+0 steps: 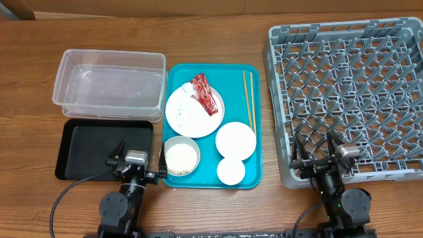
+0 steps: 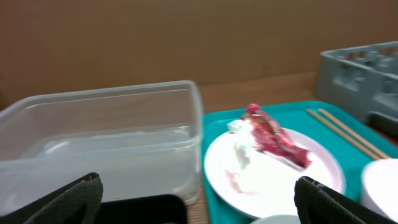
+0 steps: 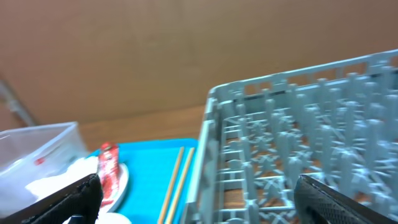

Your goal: Sort waste into correct bins and load items into the dishwasher

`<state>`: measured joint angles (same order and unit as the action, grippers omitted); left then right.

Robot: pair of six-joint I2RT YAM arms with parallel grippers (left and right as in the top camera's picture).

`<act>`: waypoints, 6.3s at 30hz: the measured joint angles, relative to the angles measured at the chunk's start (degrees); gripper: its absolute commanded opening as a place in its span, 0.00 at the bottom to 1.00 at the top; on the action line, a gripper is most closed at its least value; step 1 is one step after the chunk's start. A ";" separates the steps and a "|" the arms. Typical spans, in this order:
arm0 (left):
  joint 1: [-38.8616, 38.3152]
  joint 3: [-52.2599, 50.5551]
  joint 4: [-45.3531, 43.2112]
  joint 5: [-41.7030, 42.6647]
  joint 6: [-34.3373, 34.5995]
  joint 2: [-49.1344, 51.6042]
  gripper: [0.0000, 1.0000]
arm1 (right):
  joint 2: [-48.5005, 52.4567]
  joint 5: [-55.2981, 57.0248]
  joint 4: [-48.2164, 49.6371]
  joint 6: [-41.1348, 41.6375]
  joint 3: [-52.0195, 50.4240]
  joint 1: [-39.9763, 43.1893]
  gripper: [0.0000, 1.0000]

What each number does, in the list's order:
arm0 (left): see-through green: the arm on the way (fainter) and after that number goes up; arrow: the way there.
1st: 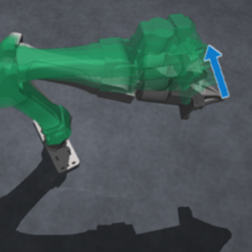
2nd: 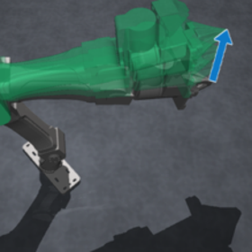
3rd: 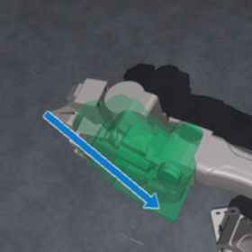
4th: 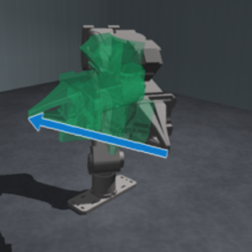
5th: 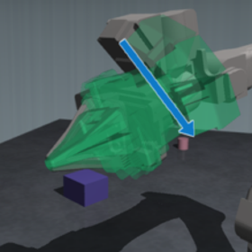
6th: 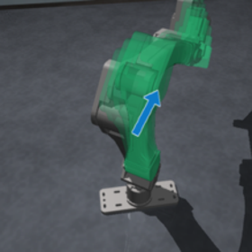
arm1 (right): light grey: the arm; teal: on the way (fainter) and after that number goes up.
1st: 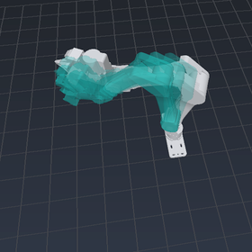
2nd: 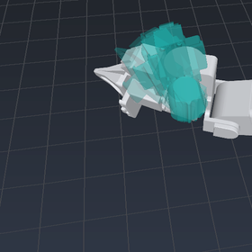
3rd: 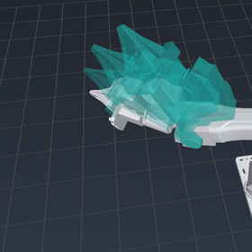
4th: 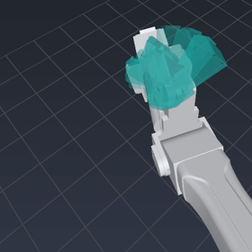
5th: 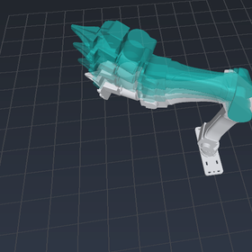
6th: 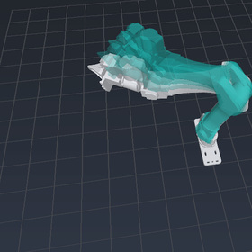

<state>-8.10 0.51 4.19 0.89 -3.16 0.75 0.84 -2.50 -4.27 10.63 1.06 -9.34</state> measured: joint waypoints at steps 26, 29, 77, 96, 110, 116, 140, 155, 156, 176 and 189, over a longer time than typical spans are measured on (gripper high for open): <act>0.00 41.86 21.75 27.41 10.54 24.46 1.00 | 29.90 -11.06 -40.89 -0.09 48.52 -0.02 1.00; 0.00 51.78 27.28 30.14 10.54 34.29 1.00 | 40.19 -11.02 -48.61 -0.15 59.14 0.00 1.00; -36.09 60.26 46.27 6.05 28.81 87.60 0.29 | 60.35 -17.73 -59.45 -0.15 71.69 -0.02 1.00; -17.07 76.52 53.59 30.64 22.10 82.29 0.04 | 60.35 -21.22 -57.94 -0.15 71.69 -0.02 0.92; -2.78 77.31 51.12 80.04 10.82 83.17 0.04 | 60.89 -49.62 -37.20 -3.08 71.58 -6.86 0.91; -2.78 77.31 51.06 84.87 8.96 83.14 0.04 | 64.48 -51.21 -33.29 -2.56 71.58 -14.51 0.78; -2.78 77.26 51.28 85.70 7.54 83.17 0.51 | 65.83 -51.06 -30.86 -1.29 71.56 -15.80 0.56; -2.78 77.18 57.00 58.45 10.64 83.17 0.98 | 54.38 -20.76 -64.61 3.61 71.67 3.78 0.57; -2.78 77.18 56.96 56.83 10.86 83.17 0.98 | 54.60 -16.50 -68.89 5.25 71.73 4.17 0.57; -6.58 77.18 57.59 44.13 12.02 83.17 0.97 | 71.78 -1.88 -68.81 20.24 56.04 4.48 0.93; -15.87 76.89 64.48 15.96 22.03 83.17 0.84 | 57.66 -4.59 -63.08 18.36 65.07 4.48 0.95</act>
<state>-23.97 77.41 68.66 16.84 18.87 83.92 58.50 -7.09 -67.35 28.99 66.13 -4.86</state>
